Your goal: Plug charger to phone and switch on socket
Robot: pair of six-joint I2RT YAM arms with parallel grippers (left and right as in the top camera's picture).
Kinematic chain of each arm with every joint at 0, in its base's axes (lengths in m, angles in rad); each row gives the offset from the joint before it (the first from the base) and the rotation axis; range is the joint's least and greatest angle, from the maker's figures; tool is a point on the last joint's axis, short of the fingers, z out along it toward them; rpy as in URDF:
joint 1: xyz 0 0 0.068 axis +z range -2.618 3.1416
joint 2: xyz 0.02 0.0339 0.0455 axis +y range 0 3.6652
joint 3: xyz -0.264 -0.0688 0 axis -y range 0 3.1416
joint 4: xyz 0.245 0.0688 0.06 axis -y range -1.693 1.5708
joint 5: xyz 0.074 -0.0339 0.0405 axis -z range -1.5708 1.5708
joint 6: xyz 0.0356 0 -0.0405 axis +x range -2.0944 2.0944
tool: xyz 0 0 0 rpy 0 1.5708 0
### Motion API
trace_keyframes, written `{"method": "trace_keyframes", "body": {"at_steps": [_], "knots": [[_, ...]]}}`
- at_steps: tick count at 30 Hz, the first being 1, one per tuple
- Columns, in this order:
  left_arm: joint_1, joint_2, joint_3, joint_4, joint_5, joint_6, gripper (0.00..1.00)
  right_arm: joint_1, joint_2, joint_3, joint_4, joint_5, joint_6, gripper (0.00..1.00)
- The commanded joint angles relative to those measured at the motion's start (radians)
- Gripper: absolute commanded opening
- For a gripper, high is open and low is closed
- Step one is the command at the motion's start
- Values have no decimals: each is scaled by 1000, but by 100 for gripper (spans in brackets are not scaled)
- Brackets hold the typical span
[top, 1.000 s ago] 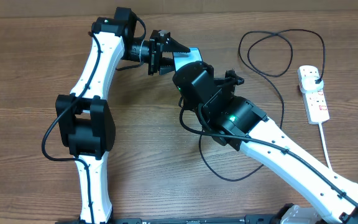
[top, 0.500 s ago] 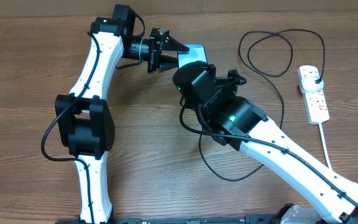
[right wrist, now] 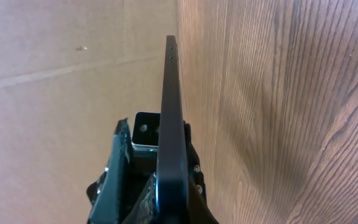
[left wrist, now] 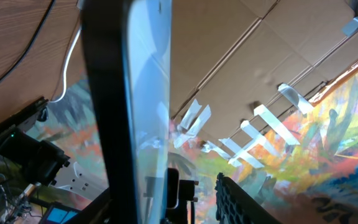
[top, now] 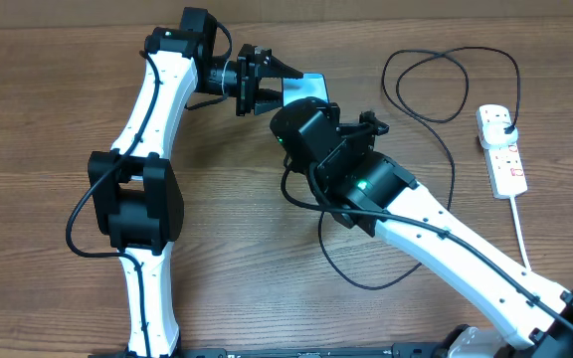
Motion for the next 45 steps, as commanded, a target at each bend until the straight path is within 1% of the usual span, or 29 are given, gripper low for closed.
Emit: {"method": "trace_keyframes", "body": {"at_steps": [1, 3, 7, 11, 17, 22, 27, 31, 33, 38, 41, 45], "knots": [[-1, -17, 22, -1, 18, -11, 44, 3, -9, 20, 23, 42, 34, 4], [-1, -17, 22, -2, 18, -12, 43, 3, -9, 20, 26, 42, 34, 4], [-1, -17, 22, -2, 18, -19, 38, 3, -9, 20, 29, 42, 34, 4], [-1, -17, 22, -1, 18, -19, 37, 3, -9, 20, 30, 42, 34, 4], [-1, -17, 22, -2, 18, -19, 30, 3, -9, 20, 39, 41, 16, 4], [-1, -17, 22, -2, 18, -21, 30, 4, -9, 20, 42, 41, 12, 4], [-1, -17, 22, -2, 18, -50, 25, 4, -9, 20, 41, 39, 11, 4], [-1, -17, 22, -2, 18, -52, 21, 4, -9, 20, 41, 37, 6, 4], [-1, -17, 22, -1, 18, -52, 21, 4, -9, 20, 50, 38, -15, 4], [-1, -17, 22, 0, 18, -52, 21, 4, -9, 20, 50, 38, -16, 4], [-1, -17, 22, 2, 18, -52, 22, 4, -8, 20, 60, 39, -62, 4], [-1, -17, 22, 2, 18, -52, 21, 4, -8, 20, 72, 38, -67, 4]]}}
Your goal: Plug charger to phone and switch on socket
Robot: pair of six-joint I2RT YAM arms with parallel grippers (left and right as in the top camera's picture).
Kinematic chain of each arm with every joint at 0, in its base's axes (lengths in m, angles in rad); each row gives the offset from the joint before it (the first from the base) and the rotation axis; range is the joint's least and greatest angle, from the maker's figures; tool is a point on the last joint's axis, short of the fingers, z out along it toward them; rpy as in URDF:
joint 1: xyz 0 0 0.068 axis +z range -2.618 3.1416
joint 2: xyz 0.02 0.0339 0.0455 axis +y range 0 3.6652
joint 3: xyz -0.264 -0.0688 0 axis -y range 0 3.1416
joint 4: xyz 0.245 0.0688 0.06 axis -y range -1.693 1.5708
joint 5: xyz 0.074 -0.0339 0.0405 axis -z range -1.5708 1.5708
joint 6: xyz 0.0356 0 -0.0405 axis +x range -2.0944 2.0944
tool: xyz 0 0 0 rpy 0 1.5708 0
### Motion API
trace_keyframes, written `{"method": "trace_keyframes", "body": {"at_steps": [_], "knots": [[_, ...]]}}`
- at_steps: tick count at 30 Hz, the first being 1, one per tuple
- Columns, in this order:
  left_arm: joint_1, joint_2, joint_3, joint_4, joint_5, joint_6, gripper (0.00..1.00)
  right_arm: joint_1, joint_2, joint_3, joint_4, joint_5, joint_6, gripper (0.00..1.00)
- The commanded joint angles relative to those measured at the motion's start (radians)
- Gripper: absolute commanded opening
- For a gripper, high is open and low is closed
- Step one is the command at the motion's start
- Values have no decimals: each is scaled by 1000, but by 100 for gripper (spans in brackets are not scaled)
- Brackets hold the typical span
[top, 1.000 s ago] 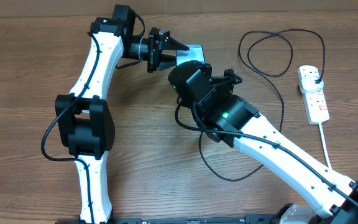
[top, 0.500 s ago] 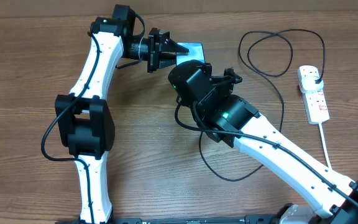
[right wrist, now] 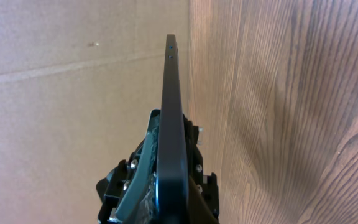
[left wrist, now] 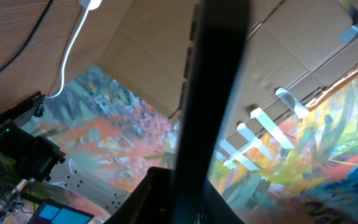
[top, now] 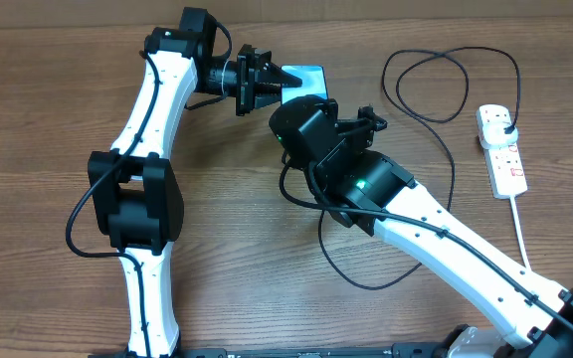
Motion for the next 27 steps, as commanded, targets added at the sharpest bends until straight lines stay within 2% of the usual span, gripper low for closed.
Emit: {"method": "trace_keyframes", "body": {"at_steps": [1, 4, 8, 10, 11, 13, 16, 19, 23, 26, 27], "knots": [[-1, -17, 22, 3, 19, -13, 21, 4, -12, 20, 24, 23, -27, 4], [-1, -17, 22, 3, 19, -13, 13, 4, -12, 20, 24, 23, -27, 4], [-1, -17, 22, 2, 19, -13, 9, 4, -12, 20, 23, 15, -27, 5], [-1, -17, 22, 3, 19, -14, 7, 4, -12, 20, 23, 15, -27, 8], [-2, -17, 22, 3, 19, -13, 5, 4, -12, 20, 23, 15, -27, 20], [-2, -17, 22, 3, 19, -13, 4, 4, -12, 20, 23, 14, -27, 38], [-2, -17, 22, 3, 19, -13, 4, 4, -12, 20, 26, 5, -62, 51], [-2, -17, 22, 5, 18, -13, 4, 4, -12, 20, 27, 12, -137, 74], [1, -17, 22, 14, -42, -12, 4, -3, -27, 20, 27, 16, -226, 89], [11, -16, 22, 22, -110, -6, 4, -15, -76, 20, 19, 15, -385, 100], [16, -16, 22, 41, -139, 3, 4, -21, -96, 20, 12, 15, -448, 100]]}}
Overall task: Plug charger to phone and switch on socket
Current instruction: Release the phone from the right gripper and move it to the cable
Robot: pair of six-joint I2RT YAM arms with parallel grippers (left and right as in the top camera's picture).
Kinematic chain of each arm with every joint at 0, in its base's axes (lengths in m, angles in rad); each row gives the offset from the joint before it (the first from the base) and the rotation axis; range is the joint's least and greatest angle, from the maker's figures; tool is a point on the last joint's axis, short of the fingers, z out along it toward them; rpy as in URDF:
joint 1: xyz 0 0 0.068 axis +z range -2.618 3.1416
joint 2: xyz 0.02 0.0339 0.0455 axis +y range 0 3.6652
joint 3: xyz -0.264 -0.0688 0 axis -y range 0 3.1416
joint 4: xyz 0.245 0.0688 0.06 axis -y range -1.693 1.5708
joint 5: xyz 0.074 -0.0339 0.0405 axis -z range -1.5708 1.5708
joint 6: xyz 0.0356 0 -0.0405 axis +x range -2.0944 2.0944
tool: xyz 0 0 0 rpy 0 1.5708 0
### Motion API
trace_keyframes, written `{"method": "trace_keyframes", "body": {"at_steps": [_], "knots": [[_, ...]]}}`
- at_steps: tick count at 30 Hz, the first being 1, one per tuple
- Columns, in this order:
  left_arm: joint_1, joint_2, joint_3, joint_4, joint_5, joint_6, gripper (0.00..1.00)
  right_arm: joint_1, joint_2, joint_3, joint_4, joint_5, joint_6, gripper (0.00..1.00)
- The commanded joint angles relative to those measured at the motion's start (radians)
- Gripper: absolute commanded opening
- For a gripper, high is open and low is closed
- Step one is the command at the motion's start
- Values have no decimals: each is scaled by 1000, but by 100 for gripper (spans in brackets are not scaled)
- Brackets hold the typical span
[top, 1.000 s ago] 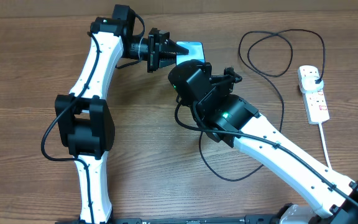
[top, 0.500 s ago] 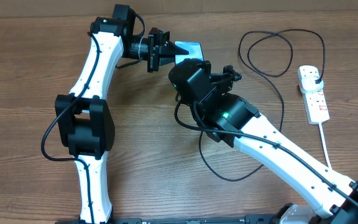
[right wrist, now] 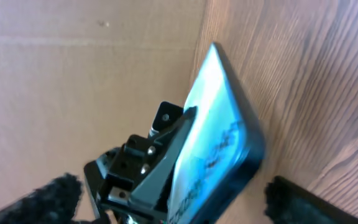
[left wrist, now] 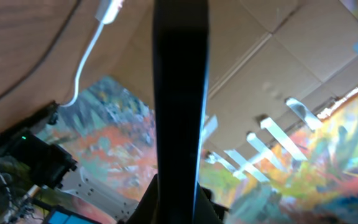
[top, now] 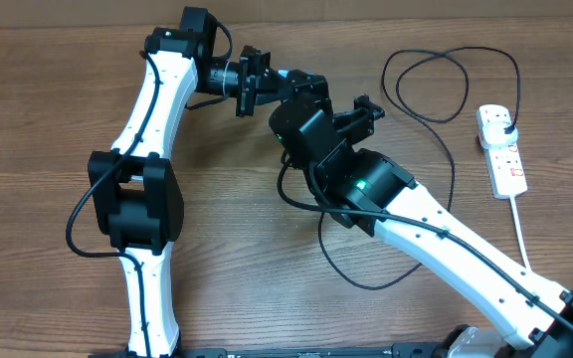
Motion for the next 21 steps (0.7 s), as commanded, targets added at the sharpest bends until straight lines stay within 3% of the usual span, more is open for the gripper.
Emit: {"method": "trace_keyframes", "body": {"at_steps": [1, 3, 6, 13, 18, 21], "knots": [[19, -16, 22, 41, -81, 10, 4, -24, -105, 20, -14, 13, -265, 100], [38, -16, 22, 81, -166, 99, 4, -65, -180, 20, -70, -18, -461, 100], [64, -16, 22, 80, -205, 228, 4, -136, -257, 20, -188, -78, -570, 100], [126, -16, 22, -10, -293, 668, 4, -413, -294, 16, -500, -391, -896, 100], [128, -17, 22, -93, -341, 877, 4, -506, -237, -28, -636, -422, -902, 100], [135, -29, 23, -109, -340, 921, 4, -495, -177, -69, -628, -430, -915, 100]]}}
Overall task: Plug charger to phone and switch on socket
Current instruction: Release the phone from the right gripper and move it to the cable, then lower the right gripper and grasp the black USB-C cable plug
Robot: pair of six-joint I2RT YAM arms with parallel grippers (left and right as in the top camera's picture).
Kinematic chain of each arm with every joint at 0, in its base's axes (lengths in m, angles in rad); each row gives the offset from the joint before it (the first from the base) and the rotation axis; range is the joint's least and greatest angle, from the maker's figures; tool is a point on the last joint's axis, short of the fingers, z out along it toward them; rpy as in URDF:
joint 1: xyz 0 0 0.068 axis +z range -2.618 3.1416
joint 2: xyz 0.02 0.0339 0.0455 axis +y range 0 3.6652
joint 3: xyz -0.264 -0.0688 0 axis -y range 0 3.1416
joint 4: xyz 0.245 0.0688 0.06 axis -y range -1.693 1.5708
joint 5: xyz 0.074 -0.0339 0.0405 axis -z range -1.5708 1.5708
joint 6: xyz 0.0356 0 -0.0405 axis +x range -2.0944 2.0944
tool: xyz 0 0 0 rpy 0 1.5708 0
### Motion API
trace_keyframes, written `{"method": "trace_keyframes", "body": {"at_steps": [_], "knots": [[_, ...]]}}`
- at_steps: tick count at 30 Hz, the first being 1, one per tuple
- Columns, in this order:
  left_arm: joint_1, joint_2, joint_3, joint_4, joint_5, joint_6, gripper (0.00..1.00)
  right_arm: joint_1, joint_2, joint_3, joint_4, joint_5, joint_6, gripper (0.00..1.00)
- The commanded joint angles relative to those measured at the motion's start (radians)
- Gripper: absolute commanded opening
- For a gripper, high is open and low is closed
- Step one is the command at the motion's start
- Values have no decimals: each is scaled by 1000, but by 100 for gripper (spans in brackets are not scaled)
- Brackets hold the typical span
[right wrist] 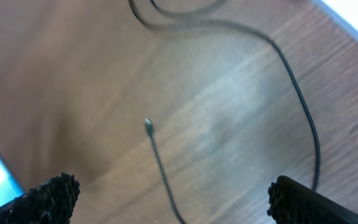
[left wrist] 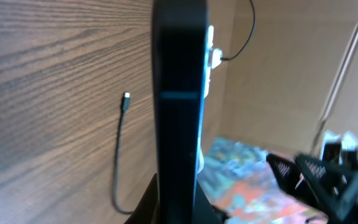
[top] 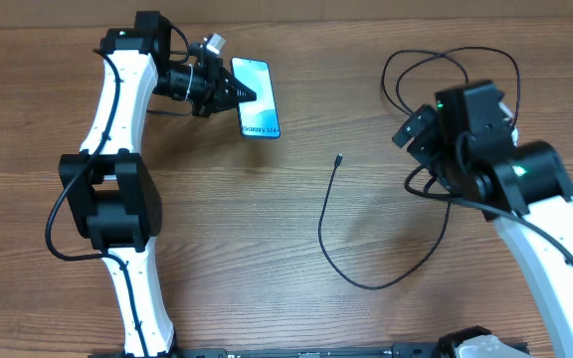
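Observation:
The phone (top: 258,111), dark-edged with a light blue screen, shows face up in the overhead view at the back left. My left gripper (top: 233,92) is shut on its left end. In the left wrist view the phone (left wrist: 179,93) fills the middle edge-on. The black charger cable's plug end (top: 338,157) lies loose on the wood, to the right of the phone. My right gripper (right wrist: 179,193) hangs open and empty above that plug end (right wrist: 148,126). The white socket strip (left wrist: 210,56) shows past the phone's edge; the right arm (top: 485,159) hides it in the overhead view.
The black cable (top: 366,278) runs in a wide loop over the middle of the wooden table, with more loops (top: 436,75) at the back right. A cardboard wall stands along the far edge.
My right gripper, then open right beside the phone, is now far off to the right over the cable. The left gripper has carried the phone leftward, and its screen now faces up.
At first the phone stood on edge in my right gripper, with the left gripper at its other end. Then the left gripper was closed on it. Later the right fingers stood open beside it. Now only the left gripper holds the phone.

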Motion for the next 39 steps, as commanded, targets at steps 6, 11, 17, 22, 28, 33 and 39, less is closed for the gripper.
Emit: {"method": "trace_keyframes", "body": {"at_steps": [6, 11, 17, 22, 28, 33, 39], "knots": [[45, -109, 23, -20, -178, 204, 4, 35, 268, -48, 64, -352, -291, 86], [41, -152, 23, -14, -325, 203, 4, 35, 420, -26, 60, -389, -293, 86], [55, -151, 22, -19, -335, 153, 4, 35, 519, -7, 171, -388, -285, 85], [42, -151, 22, -11, -359, 147, 4, 36, 598, 35, 178, -399, -317, 81], [18, -151, 22, 10, -418, 147, 4, 37, 742, 380, -146, -308, -369, 81], [14, -151, 22, 9, -417, 147, 4, 37, 858, 580, -254, -252, -355, 82], [13, -151, 22, -6, -418, 147, 4, 43, 884, 537, -191, -255, -292, 77]]}}
